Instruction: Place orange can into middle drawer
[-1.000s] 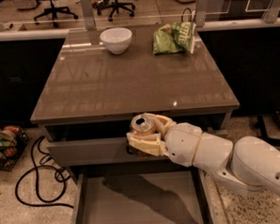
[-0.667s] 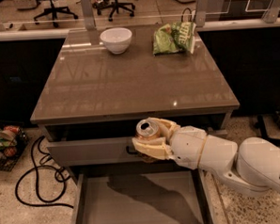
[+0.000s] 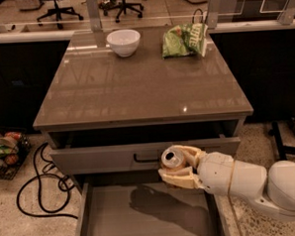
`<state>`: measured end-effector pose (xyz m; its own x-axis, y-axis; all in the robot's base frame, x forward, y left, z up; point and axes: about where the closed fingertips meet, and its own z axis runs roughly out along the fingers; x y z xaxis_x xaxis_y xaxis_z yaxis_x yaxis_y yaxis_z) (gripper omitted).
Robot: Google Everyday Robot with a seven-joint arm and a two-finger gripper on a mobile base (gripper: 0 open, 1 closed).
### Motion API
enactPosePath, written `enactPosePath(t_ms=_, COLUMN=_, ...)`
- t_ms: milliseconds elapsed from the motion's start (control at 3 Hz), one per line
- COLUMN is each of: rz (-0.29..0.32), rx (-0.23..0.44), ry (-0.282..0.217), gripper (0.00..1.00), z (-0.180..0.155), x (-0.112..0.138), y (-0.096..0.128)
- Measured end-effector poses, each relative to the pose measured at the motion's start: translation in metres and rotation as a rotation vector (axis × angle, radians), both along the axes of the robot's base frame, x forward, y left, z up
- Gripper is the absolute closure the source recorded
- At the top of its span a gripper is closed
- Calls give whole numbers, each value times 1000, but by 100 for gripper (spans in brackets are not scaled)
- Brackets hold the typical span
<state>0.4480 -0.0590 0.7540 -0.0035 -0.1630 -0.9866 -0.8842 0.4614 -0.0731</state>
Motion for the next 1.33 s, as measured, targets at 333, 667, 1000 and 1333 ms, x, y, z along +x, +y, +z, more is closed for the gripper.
enactPosePath(t_ms=333, rz=7, rx=-25, ry=-8, gripper=100, z=-78, x=-36, y=27)
enactPosePath(t_ms=667, rz=7, rx=-25, ry=-8, gripper=100, z=-78, x=-36, y=27)
enactPosePath(t_ms=1000, rz=14, rx=-28, ry=-9, gripper=100, z=-101, x=-13, y=34)
enactPosePath(t_ms=1333, rz=24, rx=-50, ry=-4, gripper=100, z=-149, x=22, y=48)
